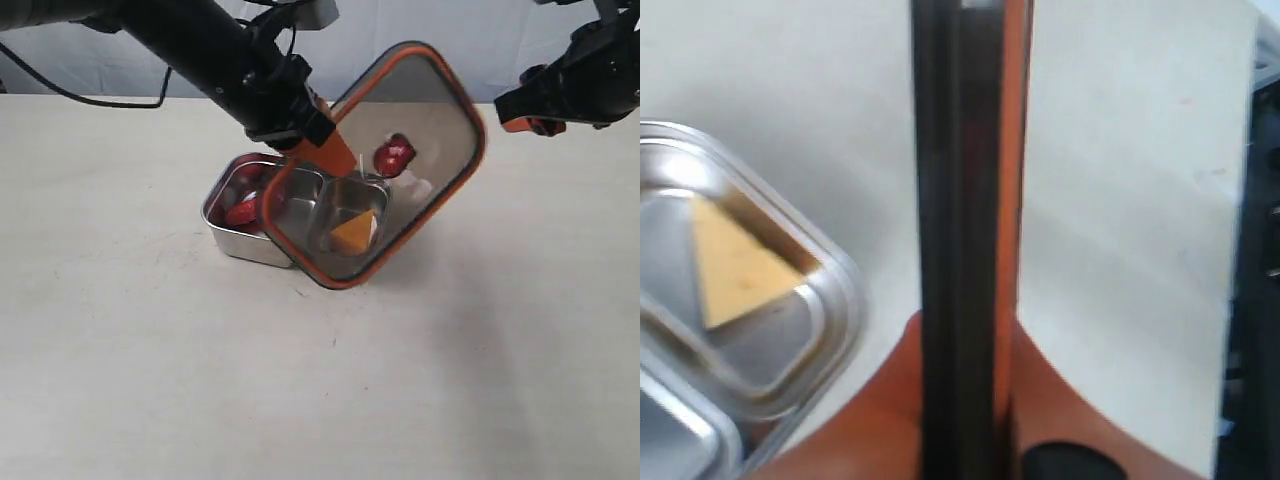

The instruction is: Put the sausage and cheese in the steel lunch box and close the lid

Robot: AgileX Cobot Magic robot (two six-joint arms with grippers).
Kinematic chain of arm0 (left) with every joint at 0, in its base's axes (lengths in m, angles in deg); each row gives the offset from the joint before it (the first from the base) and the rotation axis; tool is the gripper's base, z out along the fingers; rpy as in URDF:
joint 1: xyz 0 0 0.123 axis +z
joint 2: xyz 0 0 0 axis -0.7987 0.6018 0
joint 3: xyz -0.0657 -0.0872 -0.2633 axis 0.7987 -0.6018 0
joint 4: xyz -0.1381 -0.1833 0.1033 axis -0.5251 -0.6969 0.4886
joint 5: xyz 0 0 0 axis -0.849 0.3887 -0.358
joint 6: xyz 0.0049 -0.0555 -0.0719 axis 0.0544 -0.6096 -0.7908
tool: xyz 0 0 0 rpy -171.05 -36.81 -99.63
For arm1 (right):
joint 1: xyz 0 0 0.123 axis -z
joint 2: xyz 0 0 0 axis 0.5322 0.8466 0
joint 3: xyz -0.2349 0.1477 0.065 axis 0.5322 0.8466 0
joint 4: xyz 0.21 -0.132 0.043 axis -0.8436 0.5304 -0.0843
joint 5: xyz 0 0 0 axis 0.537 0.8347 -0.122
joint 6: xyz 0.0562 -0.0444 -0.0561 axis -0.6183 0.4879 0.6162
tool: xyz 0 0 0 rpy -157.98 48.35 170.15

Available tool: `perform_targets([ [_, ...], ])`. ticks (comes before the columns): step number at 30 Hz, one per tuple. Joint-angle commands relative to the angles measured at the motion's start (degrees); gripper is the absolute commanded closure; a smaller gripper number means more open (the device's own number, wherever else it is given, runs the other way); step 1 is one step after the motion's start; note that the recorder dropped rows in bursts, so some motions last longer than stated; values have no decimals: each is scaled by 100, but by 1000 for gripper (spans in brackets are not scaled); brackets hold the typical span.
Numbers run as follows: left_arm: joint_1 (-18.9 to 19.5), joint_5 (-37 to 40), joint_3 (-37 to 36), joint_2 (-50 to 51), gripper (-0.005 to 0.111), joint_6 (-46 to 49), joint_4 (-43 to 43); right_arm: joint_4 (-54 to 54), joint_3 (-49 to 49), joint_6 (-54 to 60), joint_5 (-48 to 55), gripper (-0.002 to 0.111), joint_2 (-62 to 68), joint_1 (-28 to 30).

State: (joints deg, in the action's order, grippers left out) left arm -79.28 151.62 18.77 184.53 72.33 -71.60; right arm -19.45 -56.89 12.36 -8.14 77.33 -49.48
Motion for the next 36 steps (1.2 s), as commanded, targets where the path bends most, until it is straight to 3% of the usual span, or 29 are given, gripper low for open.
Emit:
perform_targets([
  [1, 12, -637, 196, -191, 106, -296, 1282, 875, -57, -974, -74, 59, -166, 174],
  [6, 12, -737, 421, -194, 106, -490, 2220, 959, -57, -1164, -76, 59, -213, 475],
  [13, -12, -1507, 463, -316, 106, -404, 3110, 1033, -57, -1164, -99, 59, -213, 600],
  [23, -49, -1429, 463, -377, 107, 1418, 3328, 1080, -46, -1164, -399, 59, -213, 600],
  [30, -607, -1836, -10, -386, 107, 1309, 4738, 1105, -34, -1164, -424, 59, -213, 600],
  [36, -1176, -2933, -565, -386, 107, 70, 6281, 1242, 6, -1164, -428, 59, -213, 600],
])
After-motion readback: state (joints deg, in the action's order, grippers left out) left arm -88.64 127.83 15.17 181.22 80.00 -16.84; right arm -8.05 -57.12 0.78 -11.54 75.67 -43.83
